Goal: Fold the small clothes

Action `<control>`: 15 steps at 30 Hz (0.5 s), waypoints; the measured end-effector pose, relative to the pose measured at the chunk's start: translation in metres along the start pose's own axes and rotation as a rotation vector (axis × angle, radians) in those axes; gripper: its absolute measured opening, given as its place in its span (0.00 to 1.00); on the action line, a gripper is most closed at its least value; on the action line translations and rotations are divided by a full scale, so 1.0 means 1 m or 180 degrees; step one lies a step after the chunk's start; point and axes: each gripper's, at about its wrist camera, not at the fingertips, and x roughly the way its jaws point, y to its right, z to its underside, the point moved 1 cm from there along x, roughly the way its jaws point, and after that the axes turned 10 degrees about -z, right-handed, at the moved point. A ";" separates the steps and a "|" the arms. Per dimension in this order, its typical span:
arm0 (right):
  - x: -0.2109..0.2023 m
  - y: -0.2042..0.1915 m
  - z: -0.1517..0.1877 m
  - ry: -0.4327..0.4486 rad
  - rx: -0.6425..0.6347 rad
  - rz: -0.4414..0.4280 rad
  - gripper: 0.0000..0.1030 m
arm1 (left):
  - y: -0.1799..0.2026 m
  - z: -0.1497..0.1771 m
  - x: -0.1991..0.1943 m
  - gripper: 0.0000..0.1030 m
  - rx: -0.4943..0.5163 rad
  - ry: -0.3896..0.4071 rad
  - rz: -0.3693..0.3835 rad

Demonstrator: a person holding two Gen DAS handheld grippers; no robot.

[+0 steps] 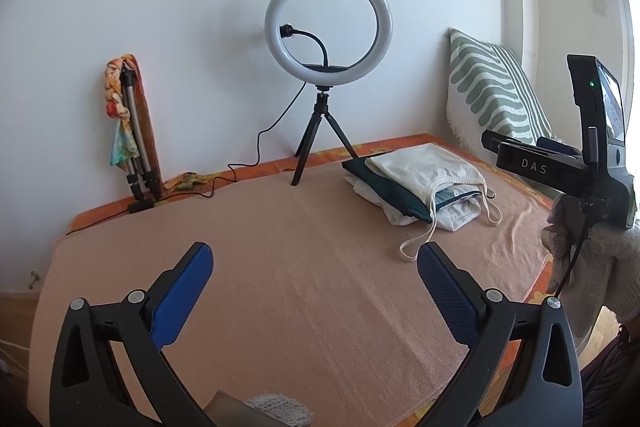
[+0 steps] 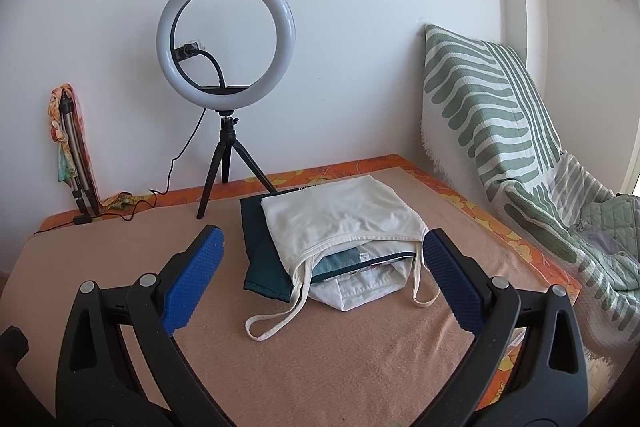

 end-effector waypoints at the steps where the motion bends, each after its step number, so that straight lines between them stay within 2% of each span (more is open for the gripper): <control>1: 0.000 0.000 0.000 -0.0002 0.0005 -0.0004 0.98 | 0.000 0.000 0.000 0.99 -0.0006 -0.0001 0.0005; 15: 0.000 0.000 -0.001 -0.0004 0.0003 -0.0008 0.98 | 0.001 -0.002 -0.003 0.99 0.0010 0.0027 0.0036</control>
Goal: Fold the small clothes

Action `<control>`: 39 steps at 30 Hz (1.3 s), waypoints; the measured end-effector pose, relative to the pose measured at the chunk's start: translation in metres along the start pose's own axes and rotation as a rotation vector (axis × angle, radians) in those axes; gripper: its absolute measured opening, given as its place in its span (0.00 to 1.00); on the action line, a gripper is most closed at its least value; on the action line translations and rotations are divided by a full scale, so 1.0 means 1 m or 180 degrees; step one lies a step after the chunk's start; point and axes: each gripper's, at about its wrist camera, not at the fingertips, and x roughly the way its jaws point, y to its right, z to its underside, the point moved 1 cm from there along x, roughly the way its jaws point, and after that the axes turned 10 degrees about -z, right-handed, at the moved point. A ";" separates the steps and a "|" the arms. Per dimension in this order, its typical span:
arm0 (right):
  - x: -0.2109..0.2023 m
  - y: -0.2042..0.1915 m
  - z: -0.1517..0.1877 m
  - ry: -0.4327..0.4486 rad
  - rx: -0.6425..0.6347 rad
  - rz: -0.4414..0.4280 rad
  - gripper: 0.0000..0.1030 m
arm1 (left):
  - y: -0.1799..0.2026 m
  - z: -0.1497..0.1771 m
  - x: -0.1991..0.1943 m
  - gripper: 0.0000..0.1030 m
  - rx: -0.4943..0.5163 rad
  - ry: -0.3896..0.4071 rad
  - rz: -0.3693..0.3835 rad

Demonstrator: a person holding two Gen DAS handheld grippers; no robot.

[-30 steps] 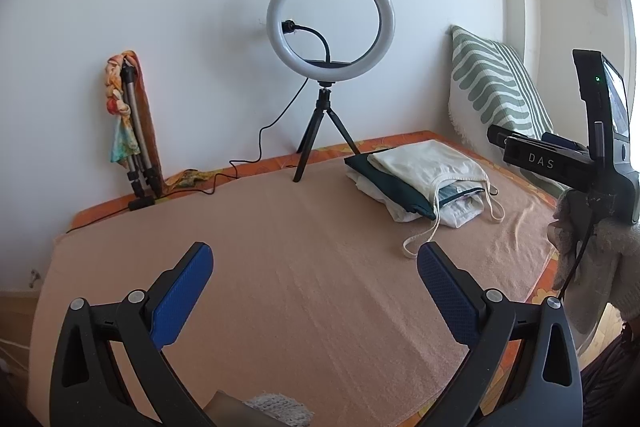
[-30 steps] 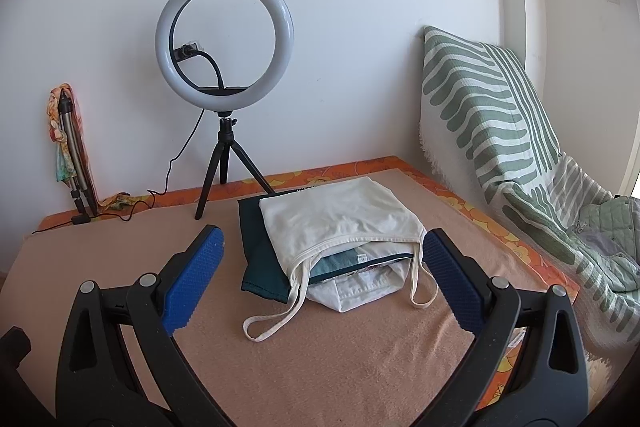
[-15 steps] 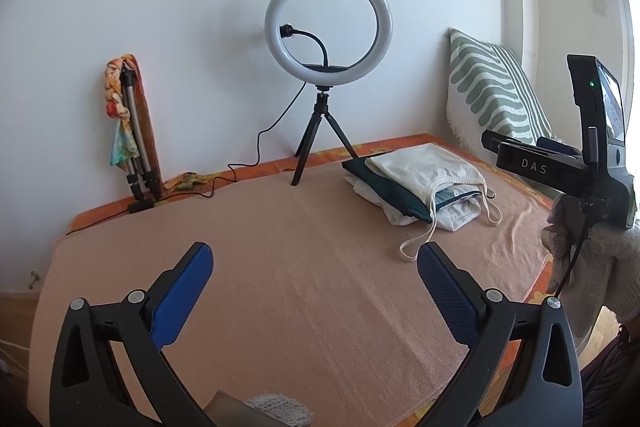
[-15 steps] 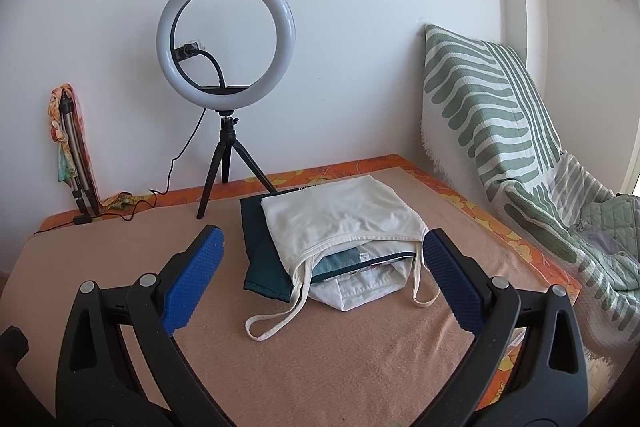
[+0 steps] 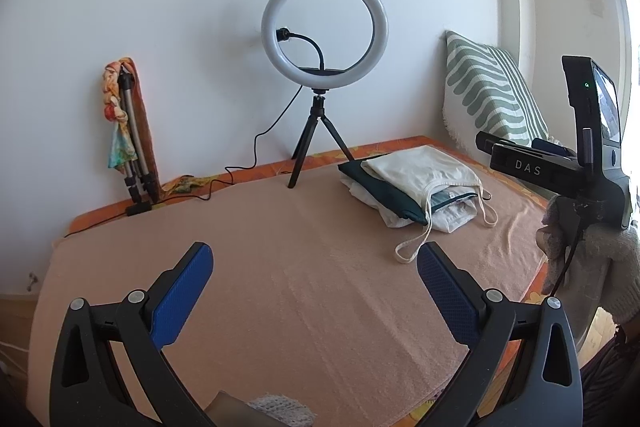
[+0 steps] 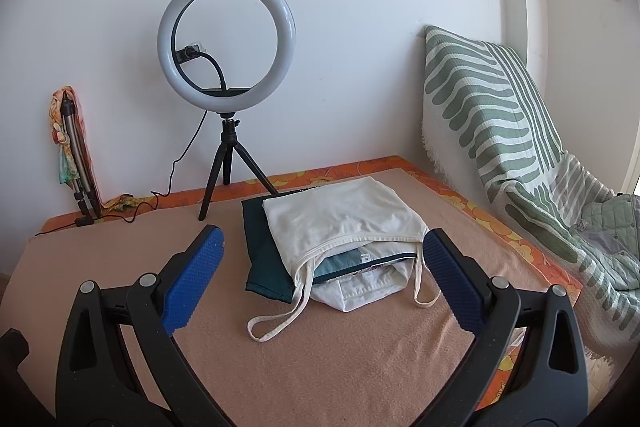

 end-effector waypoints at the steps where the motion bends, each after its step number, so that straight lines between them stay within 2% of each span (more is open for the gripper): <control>1: 0.000 0.000 0.000 0.0000 0.0002 -0.0002 0.98 | 0.000 0.000 0.000 0.99 -0.0005 0.0004 0.0000; 39: 0.000 -0.002 0.000 0.0001 0.0005 0.0002 0.98 | 0.001 -0.001 -0.004 0.99 -0.0032 0.0017 0.0013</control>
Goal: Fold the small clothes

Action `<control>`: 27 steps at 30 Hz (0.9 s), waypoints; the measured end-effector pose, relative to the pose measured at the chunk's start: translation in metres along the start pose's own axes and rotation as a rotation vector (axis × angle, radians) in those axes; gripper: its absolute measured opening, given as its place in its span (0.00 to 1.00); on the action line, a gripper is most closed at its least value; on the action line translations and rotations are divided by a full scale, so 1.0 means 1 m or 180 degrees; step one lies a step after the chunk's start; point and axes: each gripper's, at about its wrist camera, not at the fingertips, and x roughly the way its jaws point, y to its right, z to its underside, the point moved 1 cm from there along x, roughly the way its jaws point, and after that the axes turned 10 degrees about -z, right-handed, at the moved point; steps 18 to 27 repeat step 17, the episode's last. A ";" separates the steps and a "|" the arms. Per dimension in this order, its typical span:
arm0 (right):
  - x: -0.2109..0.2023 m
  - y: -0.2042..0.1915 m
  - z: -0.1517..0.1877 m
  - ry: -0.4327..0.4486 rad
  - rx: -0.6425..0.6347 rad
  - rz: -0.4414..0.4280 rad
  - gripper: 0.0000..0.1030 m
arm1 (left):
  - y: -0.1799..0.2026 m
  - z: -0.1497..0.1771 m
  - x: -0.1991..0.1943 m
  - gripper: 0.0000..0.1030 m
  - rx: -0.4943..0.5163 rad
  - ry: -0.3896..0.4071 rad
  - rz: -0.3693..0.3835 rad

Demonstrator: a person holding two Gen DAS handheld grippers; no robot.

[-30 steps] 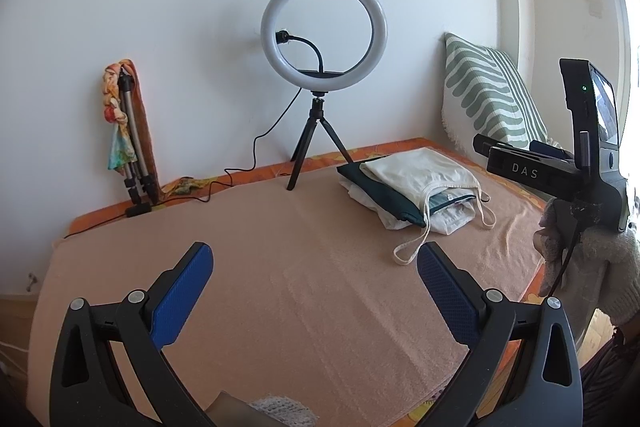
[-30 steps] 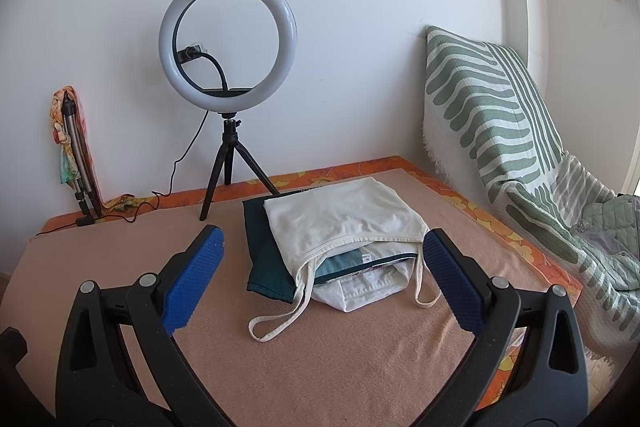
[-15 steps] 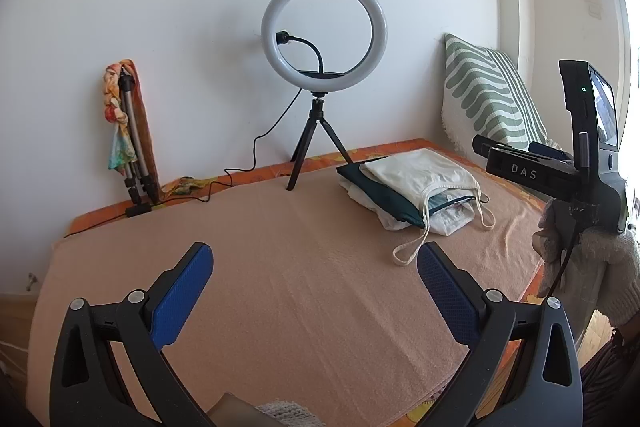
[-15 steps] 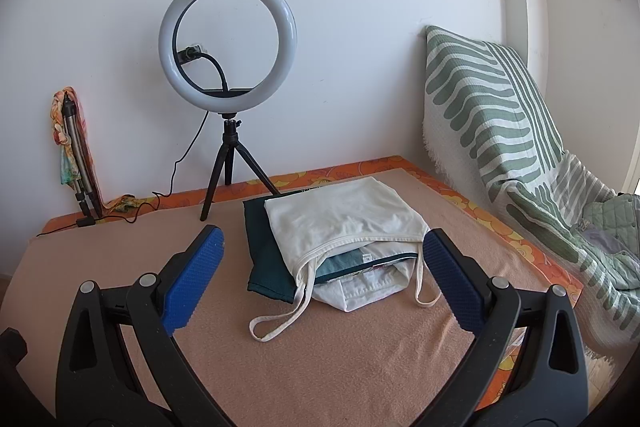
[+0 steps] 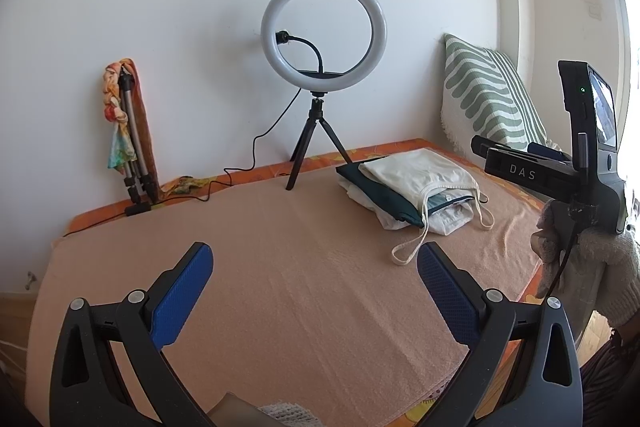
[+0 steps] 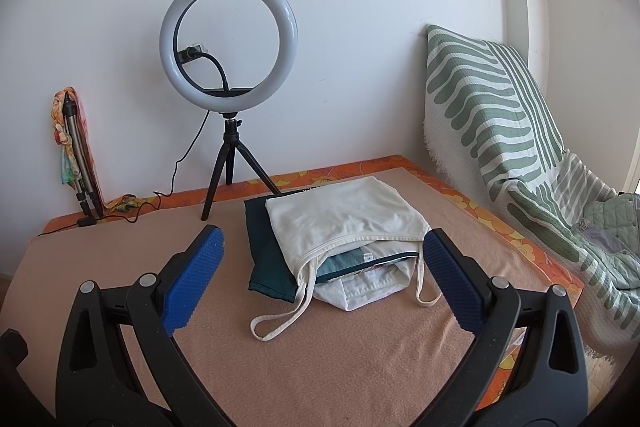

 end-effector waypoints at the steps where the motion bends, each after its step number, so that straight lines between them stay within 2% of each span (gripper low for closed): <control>1: 0.000 0.000 0.000 0.0001 -0.0001 0.0003 0.98 | 0.000 0.000 0.000 0.99 0.0000 -0.0001 0.0003; 27: 0.003 -0.006 0.001 -0.0013 0.0007 -0.0017 0.98 | -0.001 0.002 -0.001 0.99 -0.0041 -0.0032 0.0001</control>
